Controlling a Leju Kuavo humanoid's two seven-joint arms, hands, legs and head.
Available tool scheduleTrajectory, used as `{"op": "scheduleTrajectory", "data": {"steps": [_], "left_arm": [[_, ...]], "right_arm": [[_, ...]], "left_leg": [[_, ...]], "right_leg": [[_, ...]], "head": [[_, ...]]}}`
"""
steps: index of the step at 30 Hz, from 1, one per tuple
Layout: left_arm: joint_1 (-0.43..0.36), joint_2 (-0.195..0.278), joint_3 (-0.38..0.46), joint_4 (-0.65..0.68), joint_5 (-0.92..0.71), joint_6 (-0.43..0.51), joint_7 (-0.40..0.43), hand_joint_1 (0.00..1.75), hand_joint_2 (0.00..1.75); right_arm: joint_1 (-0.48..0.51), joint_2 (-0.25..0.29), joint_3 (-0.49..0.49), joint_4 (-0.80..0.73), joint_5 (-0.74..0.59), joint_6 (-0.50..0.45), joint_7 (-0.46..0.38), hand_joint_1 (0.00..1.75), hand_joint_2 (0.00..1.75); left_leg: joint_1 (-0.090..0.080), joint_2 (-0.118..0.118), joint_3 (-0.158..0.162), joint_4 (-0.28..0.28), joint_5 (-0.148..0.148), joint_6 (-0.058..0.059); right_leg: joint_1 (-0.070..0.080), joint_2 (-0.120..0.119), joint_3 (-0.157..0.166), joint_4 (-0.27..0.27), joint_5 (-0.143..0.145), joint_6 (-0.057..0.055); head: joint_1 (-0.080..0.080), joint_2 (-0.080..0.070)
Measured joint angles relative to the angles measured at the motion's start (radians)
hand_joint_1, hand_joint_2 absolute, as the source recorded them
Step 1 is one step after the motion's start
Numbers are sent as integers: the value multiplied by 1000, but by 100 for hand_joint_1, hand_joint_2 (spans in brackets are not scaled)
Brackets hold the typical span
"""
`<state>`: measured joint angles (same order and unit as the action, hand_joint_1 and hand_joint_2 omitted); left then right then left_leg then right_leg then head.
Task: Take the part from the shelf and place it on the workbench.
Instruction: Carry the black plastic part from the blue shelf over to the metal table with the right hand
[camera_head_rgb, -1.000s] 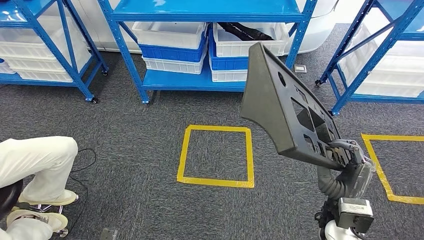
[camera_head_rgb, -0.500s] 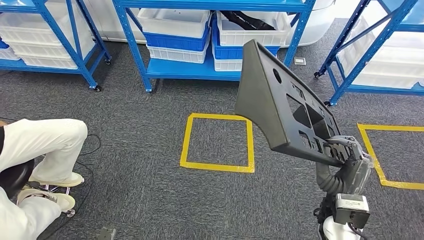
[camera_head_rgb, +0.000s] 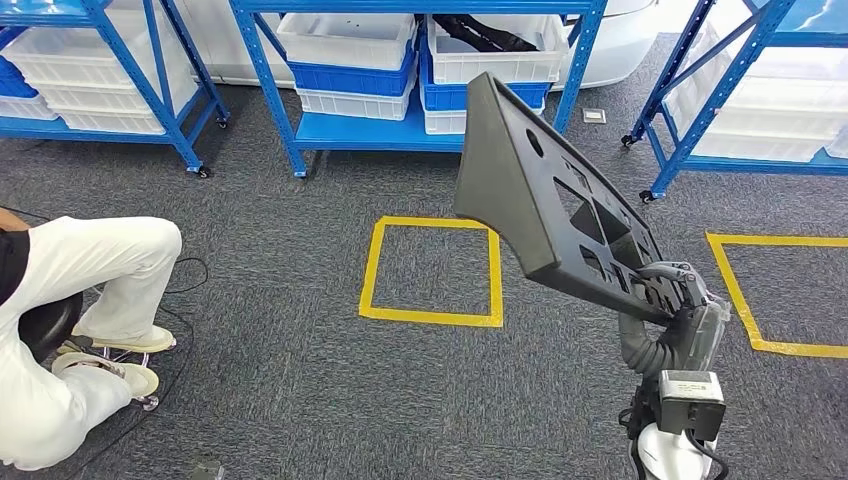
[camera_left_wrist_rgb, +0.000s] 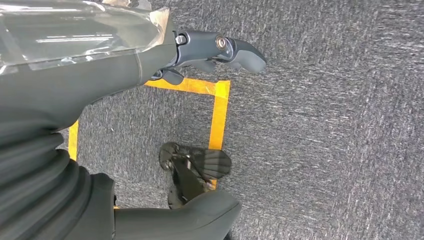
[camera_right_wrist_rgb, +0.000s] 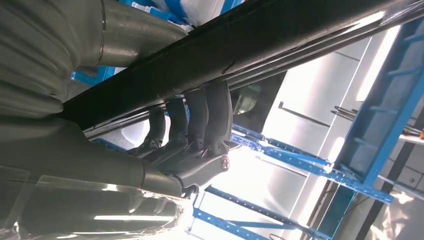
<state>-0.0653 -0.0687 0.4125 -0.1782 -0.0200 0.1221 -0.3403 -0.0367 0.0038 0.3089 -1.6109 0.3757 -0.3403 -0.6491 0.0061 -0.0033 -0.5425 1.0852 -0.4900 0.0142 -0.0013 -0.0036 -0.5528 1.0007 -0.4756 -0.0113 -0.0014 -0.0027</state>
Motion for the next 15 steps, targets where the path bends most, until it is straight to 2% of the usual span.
{"op": "scheduleTrajectory", "data": {"steps": [1,2,4,5,6,8,9,10,11,12,14,15], "left_arm": [[0,-1,4,0,2,4,1,0,175],[0,-2,8,0,4,9,2,0,175],[1,-6,16,0,10,16,6,0,175],[1,-8,18,0,13,19,7,0,175],[1,-10,21,0,14,21,8,0,175],[1,-14,27,0,17,25,10,0,175],[1,-16,30,0,18,26,11,0,175],[2,-18,33,0,19,27,12,0,175],[2,-20,35,0,19,29,14,0,175],[3,-22,38,0,20,31,15,0,175],[3,-25,41,0,23,34,17,0,175],[4,-25,43,0,25,35,17,0,175]], "right_arm": [[-1,2,1,-1,-2,9,4,175,175],[-2,4,2,-1,-5,18,7,175,175],[-2,7,3,-4,-12,34,12,175,175],[-2,7,4,-6,-14,38,13,175,175],[-1,8,4,-8,-14,42,13,175,175],[0,8,5,-11,-15,46,13,175,175],[2,8,5,-11,-15,47,13,175,175],[5,8,6,-11,-15,48,14,175,175],[7,8,6,-11,-13,49,15,175,175],[9,8,6,-12,-12,50,16,175,175],[9,8,6,-15,-8,53,18,175,175],[10,8,7,-20,-5,55,21,175,175]], "left_leg": [[-3,-1,28,-46,-9,5],[-7,-1,41,-72,-18,9],[-9,8,41,-98,-12,15],[-7,14,38,-109,-5,20],[-4,21,33,-118,5,26],[-2,34,18,-122,21,33],[-2,41,10,-121,27,33],[-2,48,3,-121,32,30],[-1,57,-4,-119,36,27],[1,66,-10,-116,39,24],[4,84,-21,-101,39,15],[2,92,-26,-92,37,9]], "right_leg": [[0,1,-5,1,6,6],[-1,2,-9,1,12,12],[-1,4,-22,4,22,25],[0,4,-34,16,16,28],[0,4,-52,45,-2,28],[-5,4,-102,156,-63,25],[-9,4,-125,218,-91,27],[-14,4,-137,260,-106,32],[-18,3,-131,267,-107,42],[-23,-1,-105,234,-93,54],[-31,-36,-23,101,-55,77],[-31,-51,7,47,-42,78]], "head": [[0,0],[0,0],[-1,0],[-1,0],[1,0],[3,0],[4,0],[4,0],[5,0],[5,0],[6,0],[5,0]]}}
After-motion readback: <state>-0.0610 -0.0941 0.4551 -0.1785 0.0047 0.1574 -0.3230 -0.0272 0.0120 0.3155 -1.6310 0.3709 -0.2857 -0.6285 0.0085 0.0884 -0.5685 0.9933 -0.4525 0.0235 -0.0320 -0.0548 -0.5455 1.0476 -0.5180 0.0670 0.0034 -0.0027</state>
